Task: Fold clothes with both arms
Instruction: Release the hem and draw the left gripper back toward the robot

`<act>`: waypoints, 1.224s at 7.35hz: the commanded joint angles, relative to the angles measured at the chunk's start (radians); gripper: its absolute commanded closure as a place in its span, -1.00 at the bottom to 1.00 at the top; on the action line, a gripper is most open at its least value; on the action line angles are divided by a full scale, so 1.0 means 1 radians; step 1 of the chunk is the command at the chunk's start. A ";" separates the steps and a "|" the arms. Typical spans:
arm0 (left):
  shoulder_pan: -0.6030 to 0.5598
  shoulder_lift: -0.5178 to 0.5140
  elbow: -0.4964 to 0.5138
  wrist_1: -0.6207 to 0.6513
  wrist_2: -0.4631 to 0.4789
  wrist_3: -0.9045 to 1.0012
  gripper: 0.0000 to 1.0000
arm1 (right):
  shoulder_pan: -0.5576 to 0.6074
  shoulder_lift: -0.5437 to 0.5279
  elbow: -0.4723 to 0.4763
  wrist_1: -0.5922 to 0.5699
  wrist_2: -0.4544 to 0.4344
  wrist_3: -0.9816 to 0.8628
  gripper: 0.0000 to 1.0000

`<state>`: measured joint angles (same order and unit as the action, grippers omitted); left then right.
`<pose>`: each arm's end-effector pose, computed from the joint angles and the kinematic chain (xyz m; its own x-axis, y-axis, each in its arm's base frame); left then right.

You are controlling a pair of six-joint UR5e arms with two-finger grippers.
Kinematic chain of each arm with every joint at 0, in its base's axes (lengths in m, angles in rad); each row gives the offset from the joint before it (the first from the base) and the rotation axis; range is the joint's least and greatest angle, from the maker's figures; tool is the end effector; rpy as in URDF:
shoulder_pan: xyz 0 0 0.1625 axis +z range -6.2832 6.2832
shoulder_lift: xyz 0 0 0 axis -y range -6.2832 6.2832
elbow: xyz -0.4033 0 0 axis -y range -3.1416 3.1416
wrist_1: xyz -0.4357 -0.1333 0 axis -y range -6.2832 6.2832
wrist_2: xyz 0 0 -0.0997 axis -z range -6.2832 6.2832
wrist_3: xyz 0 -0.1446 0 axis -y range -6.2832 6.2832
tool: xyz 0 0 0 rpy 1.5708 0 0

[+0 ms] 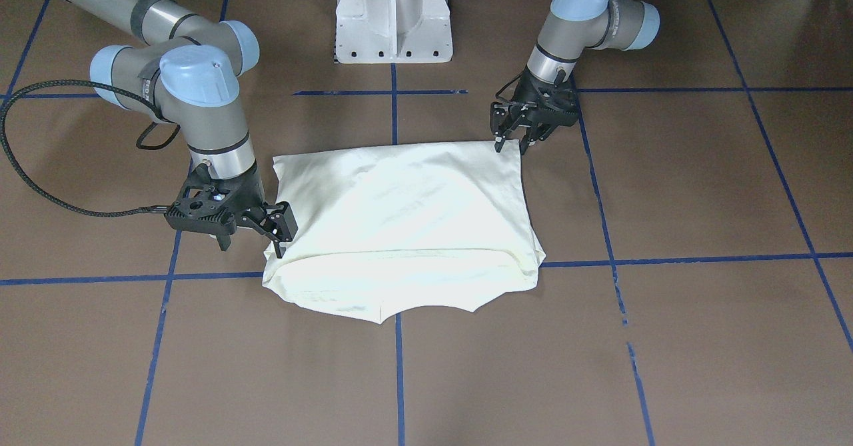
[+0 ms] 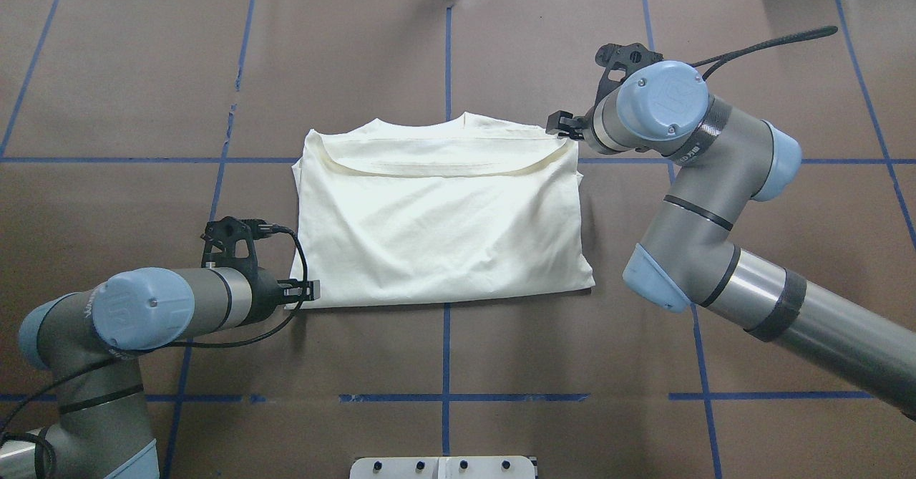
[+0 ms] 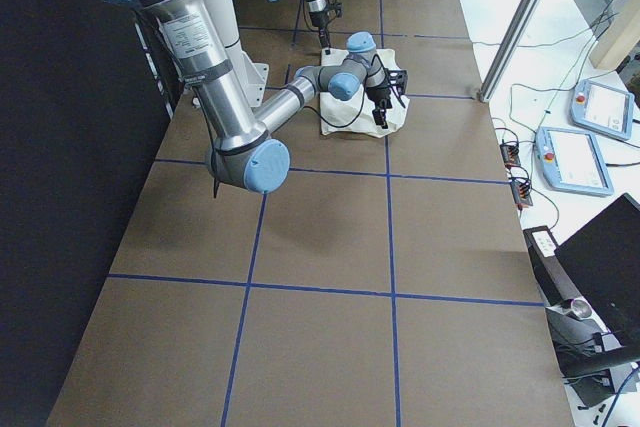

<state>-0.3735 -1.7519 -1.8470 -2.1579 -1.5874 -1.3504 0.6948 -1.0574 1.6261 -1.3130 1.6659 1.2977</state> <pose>0.5469 -0.3549 0.3533 0.5333 0.0258 -0.8455 0.2407 0.9536 0.1809 -0.4908 -0.5647 0.3033 0.6586 0.1993 0.7257 -0.4217 0.8964 0.1364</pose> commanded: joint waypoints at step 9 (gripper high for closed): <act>-0.181 0.083 -0.020 0.009 -0.009 0.343 1.00 | 0.000 -0.001 0.000 0.000 -0.001 0.000 -1.00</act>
<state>-0.4540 -1.6657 -1.9006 -2.1511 -1.5935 -1.1365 0.6949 -1.0585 1.6260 -1.3131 1.6656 1.2977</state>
